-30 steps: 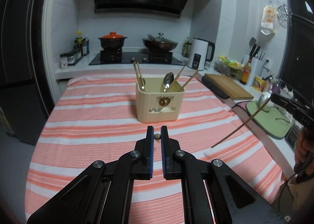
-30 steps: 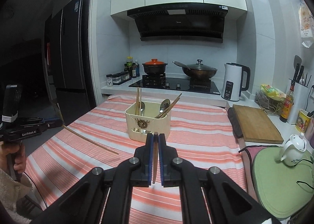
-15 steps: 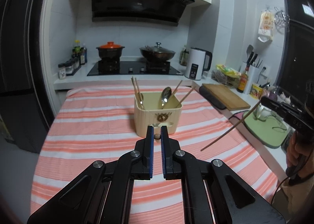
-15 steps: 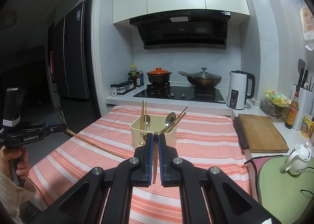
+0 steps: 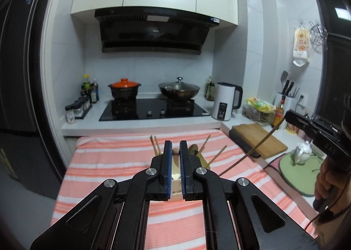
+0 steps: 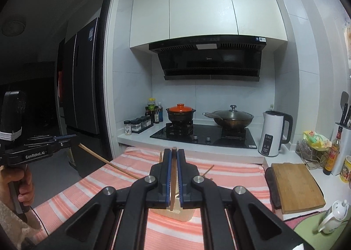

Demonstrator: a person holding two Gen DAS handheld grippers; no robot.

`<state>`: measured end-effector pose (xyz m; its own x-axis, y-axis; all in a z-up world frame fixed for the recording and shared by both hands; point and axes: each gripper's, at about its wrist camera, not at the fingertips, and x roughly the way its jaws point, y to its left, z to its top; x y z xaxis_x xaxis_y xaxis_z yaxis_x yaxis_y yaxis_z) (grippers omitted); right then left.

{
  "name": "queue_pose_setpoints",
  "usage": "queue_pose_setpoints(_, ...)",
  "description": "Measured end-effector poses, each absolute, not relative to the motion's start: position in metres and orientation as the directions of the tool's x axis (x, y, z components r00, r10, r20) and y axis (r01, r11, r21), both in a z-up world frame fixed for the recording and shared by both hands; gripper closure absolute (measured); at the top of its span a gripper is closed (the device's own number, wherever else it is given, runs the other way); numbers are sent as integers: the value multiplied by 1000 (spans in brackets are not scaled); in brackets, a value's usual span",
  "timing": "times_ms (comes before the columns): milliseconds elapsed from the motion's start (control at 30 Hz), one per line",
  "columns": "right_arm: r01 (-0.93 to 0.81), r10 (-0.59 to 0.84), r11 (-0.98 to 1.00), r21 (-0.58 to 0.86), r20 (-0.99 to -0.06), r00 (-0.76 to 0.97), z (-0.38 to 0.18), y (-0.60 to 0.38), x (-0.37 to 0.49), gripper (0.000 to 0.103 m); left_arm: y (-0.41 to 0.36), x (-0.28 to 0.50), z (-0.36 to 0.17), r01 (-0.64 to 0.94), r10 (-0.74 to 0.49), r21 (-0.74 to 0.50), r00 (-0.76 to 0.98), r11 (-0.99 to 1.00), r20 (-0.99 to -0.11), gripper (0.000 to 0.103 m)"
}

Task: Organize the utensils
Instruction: 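Carry the chopsticks above the cream box and lower them in with both grippers, then open both grippers to release the chopsticks in the box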

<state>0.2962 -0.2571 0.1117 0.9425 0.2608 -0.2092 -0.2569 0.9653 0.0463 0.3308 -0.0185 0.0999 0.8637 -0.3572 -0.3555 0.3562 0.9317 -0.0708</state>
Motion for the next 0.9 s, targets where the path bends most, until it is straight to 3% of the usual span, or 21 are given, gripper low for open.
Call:
queue_pose_setpoints(233, -240, 244, 970, 40, -175, 954, 102, -249, 357, 98, -41, 390, 82, 354, -358, -90, 839, 931, -409, 98)
queue_pose_setpoints(367, -251, 269, 963, 99, -275, 923, 74, -247, 404, 98, -54, 423, 55, 355, -360, -108, 794, 929, -490, 98)
queue_pose_setpoints(533, -236, 306, 950, 203, -466, 830, 26, -249, 457, 98, -64, 452, 17, 336, -337, -112, 744, 935, -577, 98)
queue_pose_setpoints(700, -223, 303, 951, 213, -505, 808, 2, -251, 467, 95, -73, 461, -7, 306, -286, -78, 729, 949, -622, 96)
queue_pose_setpoints(733, -213, 294, 953, 213, -503, 812, 1, -253, 466, 94, -74, 464, -10, 304, -280, -72, 724, 950, -630, 88)
queue_pose_setpoints(767, -207, 290, 954, 215, -502, 815, 0, -254, 466, 83, -75, 466, -13, 301, -270, -64, 720, 952, -639, 79)
queue_pose_setpoints(800, -200, 286, 955, 220, -498, 819, -1, -256, 468, 72, -76, 465, -15, 294, -257, -52, 724, 955, -640, 53)
queue_pose_setpoints(833, -194, 285, 954, 228, -486, 826, -1, -258, 466, 46, -76, 465, -15, 284, -242, -37, 735, 958, -634, 31)
queue_pose_setpoints(867, -190, 282, 954, 232, -474, 834, 1, -260, 465, 33, -77, 461, -14, 272, -225, -19, 751, 962, -621, 25)
queue_pose_setpoints(900, -187, 274, 956, 226, -465, 842, 3, -261, 461, 32, -78, 457, -14, 265, -213, -4, 763, 964, -610, 22)
